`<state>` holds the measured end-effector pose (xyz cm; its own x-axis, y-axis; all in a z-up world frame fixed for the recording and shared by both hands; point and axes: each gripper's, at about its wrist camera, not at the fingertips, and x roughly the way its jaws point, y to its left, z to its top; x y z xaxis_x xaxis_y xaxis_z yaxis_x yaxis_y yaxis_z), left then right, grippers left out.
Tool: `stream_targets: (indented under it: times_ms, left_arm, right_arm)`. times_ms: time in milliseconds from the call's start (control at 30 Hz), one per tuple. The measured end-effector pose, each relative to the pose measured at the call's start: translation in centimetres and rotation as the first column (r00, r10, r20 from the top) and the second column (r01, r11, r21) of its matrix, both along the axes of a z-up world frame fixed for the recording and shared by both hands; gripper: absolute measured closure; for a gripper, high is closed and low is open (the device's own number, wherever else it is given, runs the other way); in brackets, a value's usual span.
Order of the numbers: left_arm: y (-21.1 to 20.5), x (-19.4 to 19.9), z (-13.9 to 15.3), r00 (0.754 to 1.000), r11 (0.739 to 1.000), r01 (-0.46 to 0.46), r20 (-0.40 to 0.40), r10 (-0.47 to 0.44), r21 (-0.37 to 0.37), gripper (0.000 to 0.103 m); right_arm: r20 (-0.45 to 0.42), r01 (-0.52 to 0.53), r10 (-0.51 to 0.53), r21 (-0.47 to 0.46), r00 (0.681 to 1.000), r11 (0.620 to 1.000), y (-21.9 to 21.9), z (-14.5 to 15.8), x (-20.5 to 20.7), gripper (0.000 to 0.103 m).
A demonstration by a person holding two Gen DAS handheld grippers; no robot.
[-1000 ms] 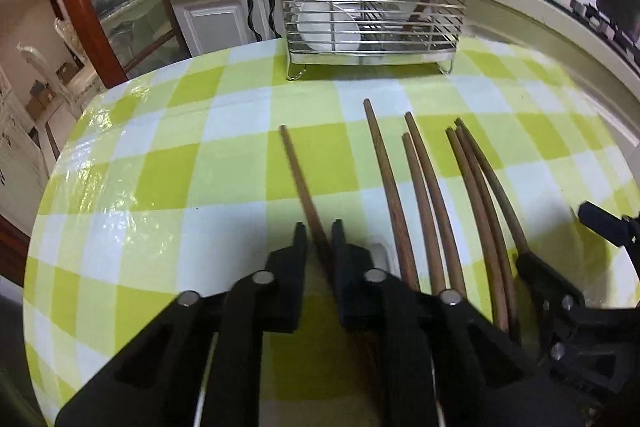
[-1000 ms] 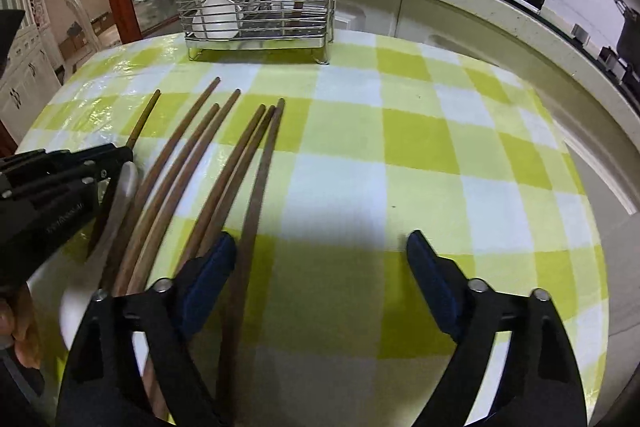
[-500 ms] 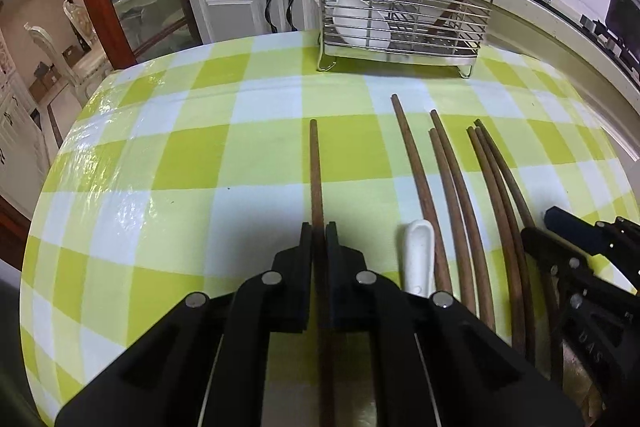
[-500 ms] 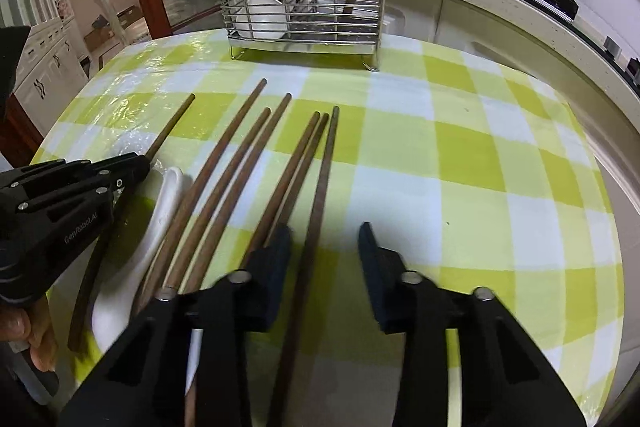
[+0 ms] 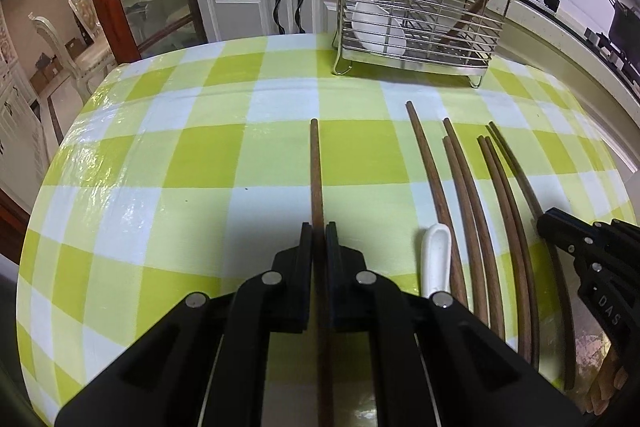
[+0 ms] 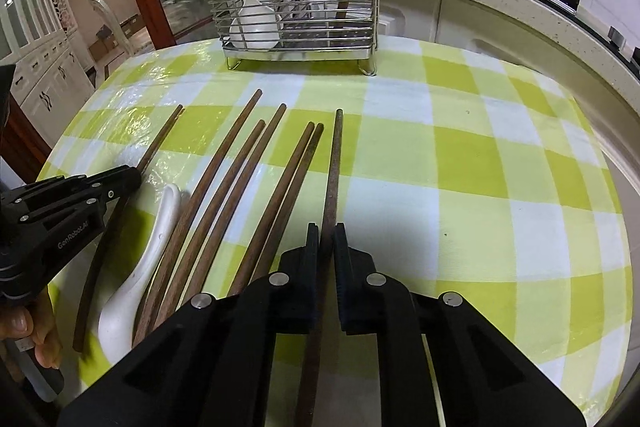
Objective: Organize utensils
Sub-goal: 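Grasp a chopstick with the left tool while the right tool grasps another chopstick, then lift and carry both chopsticks with both tools over the wire rack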
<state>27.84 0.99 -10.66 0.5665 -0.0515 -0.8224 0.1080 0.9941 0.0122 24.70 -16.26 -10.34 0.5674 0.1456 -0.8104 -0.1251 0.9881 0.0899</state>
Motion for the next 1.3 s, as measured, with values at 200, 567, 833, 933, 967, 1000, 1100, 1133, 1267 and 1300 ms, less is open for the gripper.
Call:
stream_targets:
  times_ms: [200, 567, 833, 933, 967, 1000, 1100, 1133, 1267, 1300]
  left_arm:
    - [0.0, 0.0, 0.3, 1.0, 1.0, -0.003, 0.008, 0.003, -0.004, 0.096]
    - [0.0, -0.5, 1.7, 0.999, 1.0, -0.009, 0.042, 0.01, -0.011, 0.096]
    - [0.3, -1.6, 3.8, 0.995, 0.999, -0.016, 0.101, 0.019, -0.031, 0.097]
    - [0.6, -2.3, 5.1, 0.989, 0.998, -0.012, 0.144, 0.02, -0.058, 0.097]
    - [0.7, -2.5, 5.4, 0.987, 0.998, -0.009, 0.158, 0.019, -0.064, 0.097]
    - [0.8, -2.7, 5.7, 0.986, 0.998, -0.008, 0.168, 0.02, -0.068, 0.097]
    - [1.0, -3.5, 7.0, 0.976, 0.997, 0.005, 0.219, 0.014, -0.083, 0.097]
    - [1.1, -3.8, 7.4, 0.972, 0.996, 0.009, 0.235, 0.011, -0.087, 0.097]
    - [1.2, -4.8, 9.0, 0.954, 0.994, 0.03, 0.299, 0.002, -0.102, 0.097]
    - [1.2, -5.0, 9.4, 0.949, 0.994, 0.033, 0.315, 0.002, -0.104, 0.097]
  right_arm:
    - [0.036, 0.008, -0.008, 0.009, 0.999, 1.0, -0.4, 1.6, -0.5, 0.092]
    - [0.154, 0.017, -0.018, 0.01, 0.988, 1.0, -1.0, 7.1, -2.9, 0.092]
    - [0.213, 0.015, -0.019, 0.021, 0.977, 1.0, -1.4, 9.7, -4.5, 0.092]
    - [0.226, 0.02, -0.025, 0.024, 0.974, 1.0, -1.7, 10.1, -4.9, 0.092]
    - [0.229, 0.021, -0.026, 0.024, 0.973, 0.999, -1.6, 10.2, -5.0, 0.092]
    - [0.234, 0.024, -0.029, 0.022, 0.972, 0.999, -1.7, 10.4, -5.2, 0.092]
    - [0.245, 0.027, -0.03, 0.019, 0.969, 0.999, -1.8, 10.7, -5.5, 0.092]
    - [0.25, 0.029, -0.032, 0.018, 0.968, 0.999, -1.8, 10.9, -5.6, 0.092]
    - [0.267, 0.037, -0.038, 0.009, 0.963, 0.999, -1.9, 11.3, -6.0, 0.092]
    - [0.269, 0.038, -0.039, 0.009, 0.962, 0.999, -1.9, 11.3, -6.0, 0.092]
